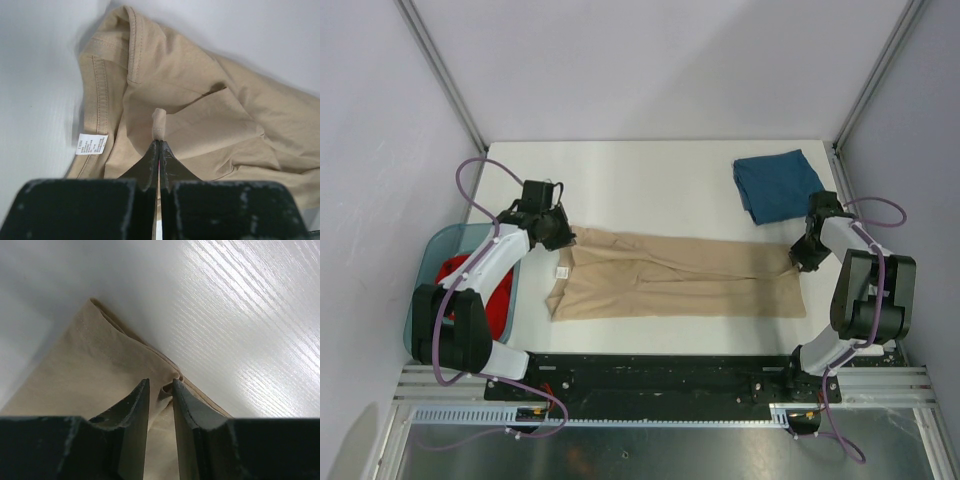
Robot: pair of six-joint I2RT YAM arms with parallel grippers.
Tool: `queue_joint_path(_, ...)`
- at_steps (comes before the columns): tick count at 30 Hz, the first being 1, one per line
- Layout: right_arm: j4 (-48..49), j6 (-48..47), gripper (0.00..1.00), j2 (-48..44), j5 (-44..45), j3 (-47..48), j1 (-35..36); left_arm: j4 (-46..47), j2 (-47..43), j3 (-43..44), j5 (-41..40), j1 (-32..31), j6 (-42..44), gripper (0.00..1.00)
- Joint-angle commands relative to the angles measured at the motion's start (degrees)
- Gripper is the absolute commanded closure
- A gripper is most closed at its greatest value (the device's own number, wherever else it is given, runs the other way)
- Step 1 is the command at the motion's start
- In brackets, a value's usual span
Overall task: Fold and stack the t-shirts
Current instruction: Fold the other side of the tshirt into a rectangle
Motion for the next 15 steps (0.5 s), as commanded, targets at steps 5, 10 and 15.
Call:
queue_joint_path(5,-1.3,0.9,0.77,0.0,1.2,0.7,0.4,0.9,-2.9,0.5,0.5,-0.3,0.0,1.0)
queue_joint_path(10,-1.8,0.4,0.98,-0.9,1.4,0.6,0.2,0.9,-3.1,0.5,0.6,-0.3,-0.1,1.0)
queue_joint_path(15,-0.5,-0.1,1.0,-2.7,0.2,0.7,-0.9,0.9,-2.7,1.8,0.4,-0.3,-0.6,1.0)
